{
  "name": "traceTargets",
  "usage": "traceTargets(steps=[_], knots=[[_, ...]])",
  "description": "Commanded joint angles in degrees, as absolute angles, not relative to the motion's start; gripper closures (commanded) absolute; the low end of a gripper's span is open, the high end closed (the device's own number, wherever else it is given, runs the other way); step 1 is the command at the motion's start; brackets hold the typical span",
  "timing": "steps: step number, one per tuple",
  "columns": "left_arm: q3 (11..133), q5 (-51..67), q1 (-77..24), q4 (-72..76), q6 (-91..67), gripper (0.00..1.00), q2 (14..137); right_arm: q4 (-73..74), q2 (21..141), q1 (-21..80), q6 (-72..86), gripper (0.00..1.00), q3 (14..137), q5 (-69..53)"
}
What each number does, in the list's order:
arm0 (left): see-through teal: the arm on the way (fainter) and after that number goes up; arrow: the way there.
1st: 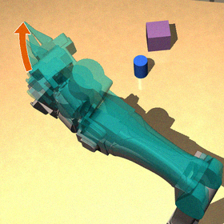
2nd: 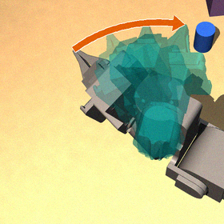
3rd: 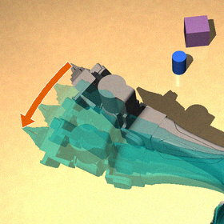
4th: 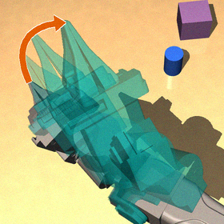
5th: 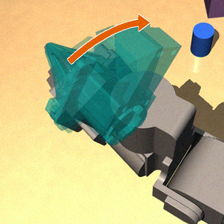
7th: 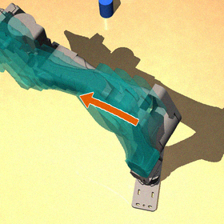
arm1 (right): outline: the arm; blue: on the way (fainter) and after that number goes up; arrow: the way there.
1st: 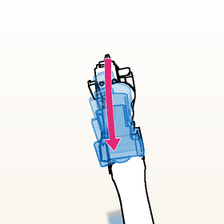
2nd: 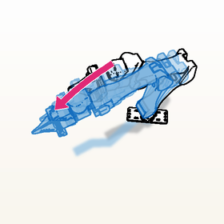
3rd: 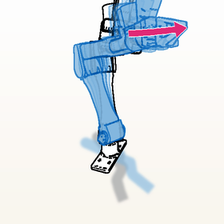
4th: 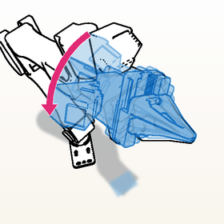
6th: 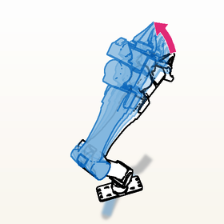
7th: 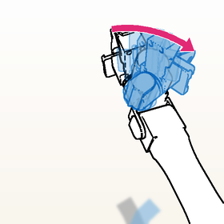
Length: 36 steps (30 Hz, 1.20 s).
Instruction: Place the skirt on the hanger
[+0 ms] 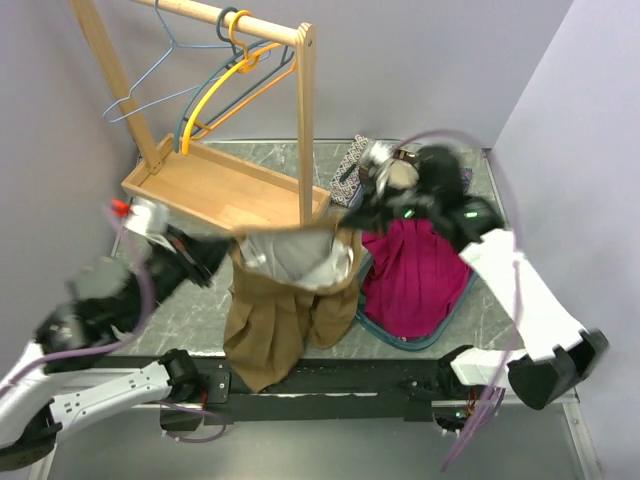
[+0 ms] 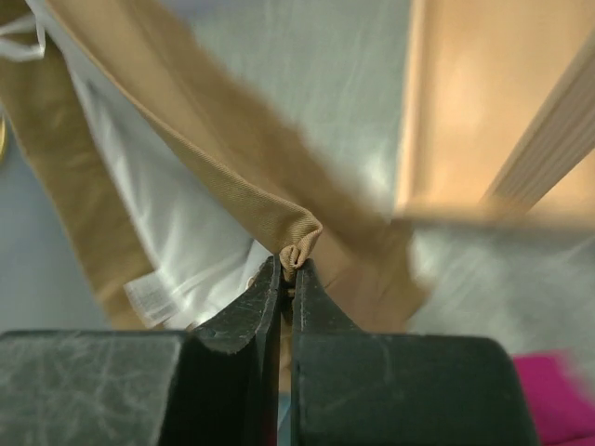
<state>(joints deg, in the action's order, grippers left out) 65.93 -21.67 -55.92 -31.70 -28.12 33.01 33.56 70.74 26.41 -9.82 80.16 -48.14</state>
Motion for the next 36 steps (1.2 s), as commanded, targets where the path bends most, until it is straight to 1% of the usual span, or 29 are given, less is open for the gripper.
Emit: traceTargets(steps=[1,6,10,15,17,18,19,20,22,23,25,26,27,28,30,31,33,34,36], knots=[[53.8,-31.2,-55.5,-29.0,-43.2,0.99,24.3,32.6,71.0,27.3,-18.0,1.00,69.7,-42.5],[44.1,-30.6,-55.6,-31.4,-54.0,0.99,24.4,33.1,73.0,27.2,-20.0,1.00,65.4,-40.3],[39.8,-30.6,-55.6,-34.6,-63.4,0.99,26.5,32.3,73.9,27.2,-19.6,1.00,63.8,-39.9],[34.9,-29.1,-55.6,-38.2,-72.0,0.99,30.0,33.0,78.7,27.6,-19.8,1.00,64.5,-41.0],[33.1,-27.4,-55.5,-38.2,-73.3,0.99,30.6,33.3,80.7,28.0,-20.0,1.00,65.1,-41.3],[32.5,-27.0,-55.5,-38.1,-73.7,0.98,30.7,33.4,81.1,28.6,-20.0,1.00,65.6,-41.1],[32.0,-26.5,-55.5,-38.0,-74.6,0.94,30.5,33.5,81.6,28.9,-20.1,1.00,65.8,-41.0],[31.0,-26.1,-55.5,-37.8,-74.8,0.86,30.4,33.4,82.5,29.4,-20.2,1.00,66.0,-41.0],[30.3,-25.8,-55.6,-37.5,-75.6,0.76,29.6,33.2,83.5,30.0,-20.4,1.00,66.0,-40.3],[29.8,-25.5,-55.5,-37.6,-75.6,0.63,29.4,33.1,84.2,30.1,-20.5,1.00,65.9,-39.8],[29.1,-25.0,-55.6,-37.4,-75.8,0.49,28.8,33.0,84.7,30.4,-20.8,0.98,65.0,-38.9],[28.6,-23.9,-55.5,-37.0,-75.7,0.41,28.7,33.0,85.1,30.4,-21.1,0.98,64.8,-38.6],[28.7,-23.5,-55.5,-36.9,-75.2,0.36,28.3,33.0,85.2,30.5,-21.5,0.97,64.1,-38.3],[28.8,-23.3,-55.6,-37.1,-74.9,0.29,28.1,33.0,85.0,30.7,-21.8,0.96,63.7,-37.7],[30.9,-22.2,-55.6,-36.8,-71.6,0.23,26.7,32.8,84.1,30.7,-22.1,0.93,62.5,-37.2],[31.9,-22.0,-55.6,-36.5,-70.2,0.17,26.1,32.5,83.7,30.7,-22.3,0.89,62.1,-36.6],[35.2,-21.4,-55.5,-35.8,-65.7,0.12,24.9,32.5,82.2,30.7,-22.8,0.85,61.6,-35.9],[36.3,-21.1,-55.5,-35.6,-64.3,0.09,24.6,32.7,81.7,30.7,-23.0,0.81,61.6,-35.6],[39.6,-21.0,-55.5,-35.6,-60.1,0.07,24.6,33.1,81.2,30.8,-23.5,0.75,61.9,-35.3]])
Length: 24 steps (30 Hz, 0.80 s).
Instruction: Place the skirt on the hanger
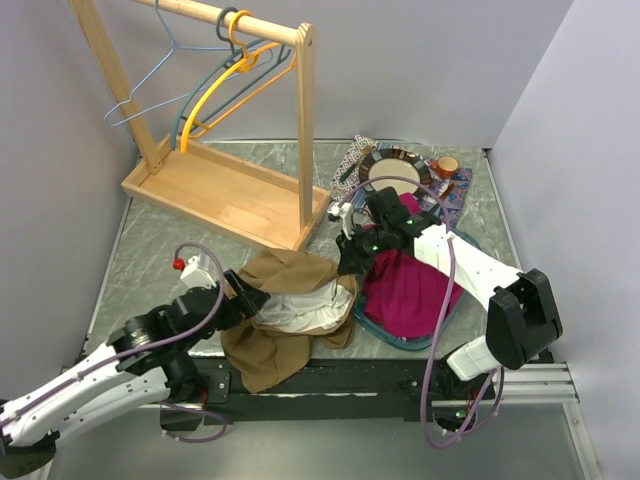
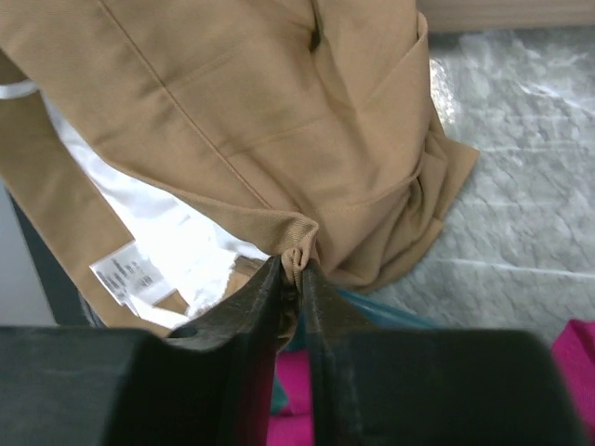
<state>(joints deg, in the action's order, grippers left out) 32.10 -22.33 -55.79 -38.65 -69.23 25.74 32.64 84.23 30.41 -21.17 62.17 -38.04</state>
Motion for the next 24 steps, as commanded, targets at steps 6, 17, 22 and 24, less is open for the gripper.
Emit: traceTargets(steps=[6,17,22,24], knots=[[45.2,-23.7,-55.5,-35.6,-50.7,0.04,25.7,35.4,80.4,30.7,-25.2,0.55,64.1,-36.0],[68.4,-34.3,-55.5,-34.7,-26.6,0.01,34.9,42.2,73.1,29.8,-32.2,0.29,66.8,-42.0],[77.1,-37.7,-55.5,-31.2,-15.9,0.03,43.9,42.8,69.7,27.1,-35.6,0.27,63.8,-47.4],[83.9,-38.1,-55.1,-30.8,-12.2,0.03,50.1,42.9,68.7,24.5,-36.4,0.27,62.6,-51.2]])
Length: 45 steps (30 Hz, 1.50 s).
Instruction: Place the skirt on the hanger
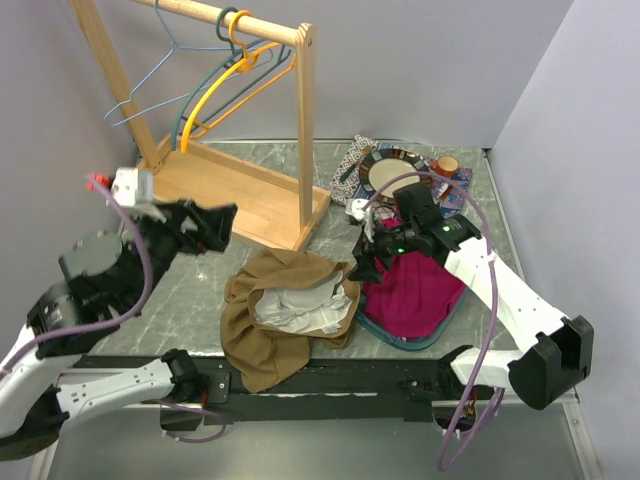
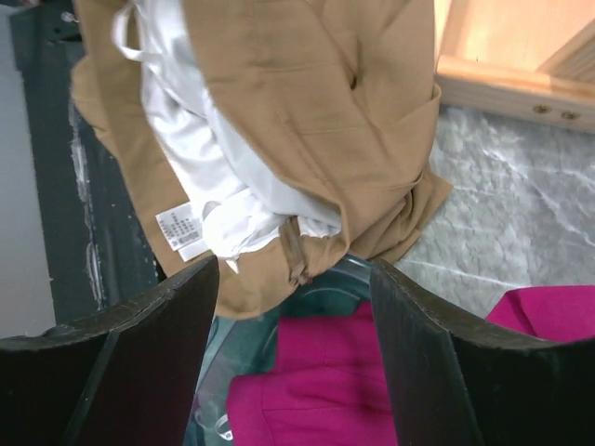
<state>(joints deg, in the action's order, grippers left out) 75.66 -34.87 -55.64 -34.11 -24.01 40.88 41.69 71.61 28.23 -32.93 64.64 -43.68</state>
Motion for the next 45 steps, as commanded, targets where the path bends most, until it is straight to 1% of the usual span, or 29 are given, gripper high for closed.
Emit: traceTargets(steps=[1,2,3,4,5,6,7,8,9,12,13,14,15,16,18,19,22,28,35,45], knots=[[86.6,-35.7,-53.0,-30.8,-11.1,0.03,52.4,43.2,68.0,23.5,-36.7,0.26,62.2,-52.5],[92.4,-33.6,-50.9,-31.0,-10.4,0.01,54.6,43.2,67.6,22.3,-36.7,0.26,61.4,-53.7],[95.6,-29.5,-47.9,-32.6,-10.5,0.01,58.8,43.2,67.2,20.5,-37.1,0.26,61.0,-56.0],[99.1,-24.7,-39.6,-33.8,-11.3,0.02,61.1,43.2,66.2,19.4,-37.3,0.25,60.6,-56.8],[106.8,-13.1,-35.3,-35.4,-12.4,0.03,63.6,43.0,65.7,18.6,-37.2,0.25,59.5,-57.8],[111.0,-8.7,-31.4,-38.9,-14.0,0.04,68.9,42.7,65.2,17.8,-37.2,0.25,58.8,-59.7],[114.8,-5.4,-26.2,-40.2,-14.4,0.05,71.5,42.2,64.2,16.3,-37.3,0.25,58.2,-60.6],[121.7,-0.8,-24.6,-41.4,-14.8,0.04,75.9,41.9,63.6,15.7,-37.3,0.25,56.8,-61.3],[124.5,0.4,-23.4,-42.1,-15.4,0.04,77.9,41.7,63.0,15.1,-37.5,0.23,56.2,-61.9],[128.1,7.9,-18.4,-40.5,-18.7,0.05,81.4,40.8,61.4,13.6,-37.7,0.21,54.6,-63.4],[127.3,10.3,-14.9,-39.0,-19.8,0.10,81.8,41.0,61.1,13.4,-37.8,0.21,54.5,-63.6],[126.5,12.8,-13.0,-37.9,-20.9,0.13,82.2,41.0,60.9,13.1,-37.9,0.21,54.4,-63.8],[125.4,18.5,-11.1,-36.5,-23.0,0.17,82.3,41.1,60.9,12.9,-38.1,0.21,54.3,-63.9],[123.7,20.8,-7.9,-35.3,-24.0,0.25,82.4,41.1,60.8,12.8,-38.1,0.21,54.4,-64.0],[122.7,25.5,-5.7,-32.6,-25.7,0.30,83.2,41.3,60.9,12.7,-38.0,0.21,54.3,-64.2],[122.0,26.5,-4.3,-32.0,-26.0,0.35,83.4,41.3,61.0,12.7,-38.1,0.21,54.4,-64.3],[121.6,28.5,-2.9,-30.8,-26.6,0.39,84.5,41.8,61.1,12.6,-38.3,0.21,54.6,-64.7],[120.7,29.0,-2.4,-31.5,-25.9,0.45,86.4,42.1,61.0,12.7,-38.3,0.21,54.7,-64.7],[120.1,25.6,-1.7,-34.1,-22.3,0.46,87.8,42.6,61.5,12.5,-38.7,0.21,54.8,-65.0],[118.6,25.0,-1.5,-35.2,-20.9,0.45,88.8,43.1,61.7,12.0,-39.0,0.21,55.1,-65.3]])
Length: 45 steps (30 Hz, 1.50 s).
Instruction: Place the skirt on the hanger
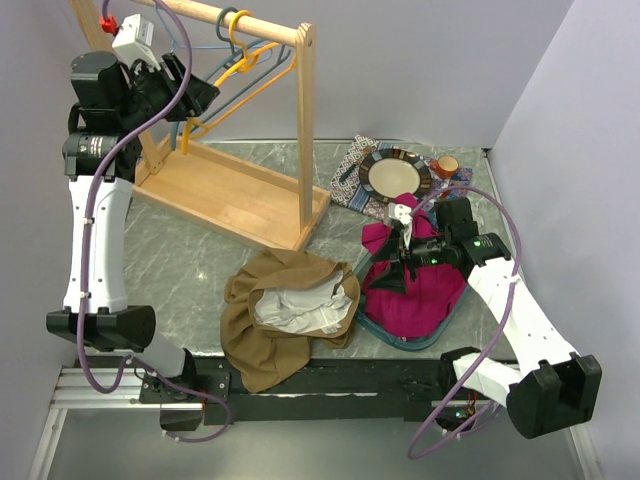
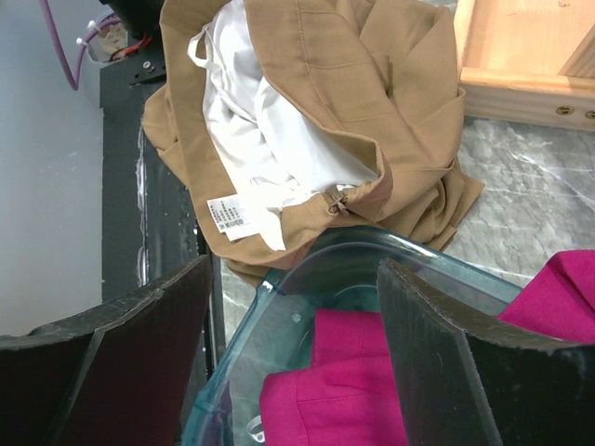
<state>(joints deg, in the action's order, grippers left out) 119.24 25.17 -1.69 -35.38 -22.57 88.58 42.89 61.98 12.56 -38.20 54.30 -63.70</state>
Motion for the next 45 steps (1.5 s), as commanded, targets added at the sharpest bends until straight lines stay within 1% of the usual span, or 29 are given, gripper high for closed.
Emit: traceTargets(steps=[1,9,12,19,23,26,28,29,31,32,34,39,45], knots=[[118.4,25.1,-1.5,-35.2,-20.9,0.45,88.9,43.2,61.8,12.1,-39.0,0.21,55.0,-65.3],[117.2,25.0,-1.9,-35.7,-18.2,0.46,89.7,43.5,61.9,11.6,-39.2,0.21,55.3,-65.7],[116.9,22.8,-3.8,-35.2,-14.7,0.47,89.7,43.7,62.1,11.5,-39.4,0.21,55.3,-65.8],[116.5,18.9,-7.6,-32.6,-7.6,0.54,89.9,44.3,62.4,11.2,-39.7,0.21,55.5,-66.2],[116.7,18.5,-8.3,-30.9,-7.0,0.54,90.5,44.6,62.6,11.0,-40.0,0.21,55.5,-66.3],[117.7,19.5,-8.7,-30.4,-6.4,0.61,91.3,45.0,62.7,10.8,-40.3,0.21,55.7,-66.4],[118.5,20.3,-8.9,-30.4,-6.4,0.70,92.1,45.0,62.7,10.7,-40.3,0.21,55.8,-66.4],[119.2,20.6,-9.0,-30.3,-6.5,0.77,92.4,45.1,62.7,10.6,-40.3,0.21,55.8,-66.4],[119.9,22.1,-9.0,-30.0,-6.7,0.85,92.7,45.3,62.7,10.5,-40.5,0.21,55.9,-66.5],[120.1,22.9,-9.0,-29.2,-6.8,0.93,92.6,45.4,62.7,10.5,-40.6,0.21,56.0,-66.5],[119.5,24.8,-9.0,-27.5,-7.0,0.99,91.7,45.4,62.7,10.3,-40.6,0.21,55.9,-66.5],[115.2,25.8,-9.0,-20.1,-9.5,0.99,86.5,45.8,62.8,10.2,-41.0,0.21,56.1,-66.7],[113.3,26.6,-9.0,-19.7,-9.8,0.99,83.3,46.1,62.7,10.1,-41.4,0.21,56.2,-66.8]])
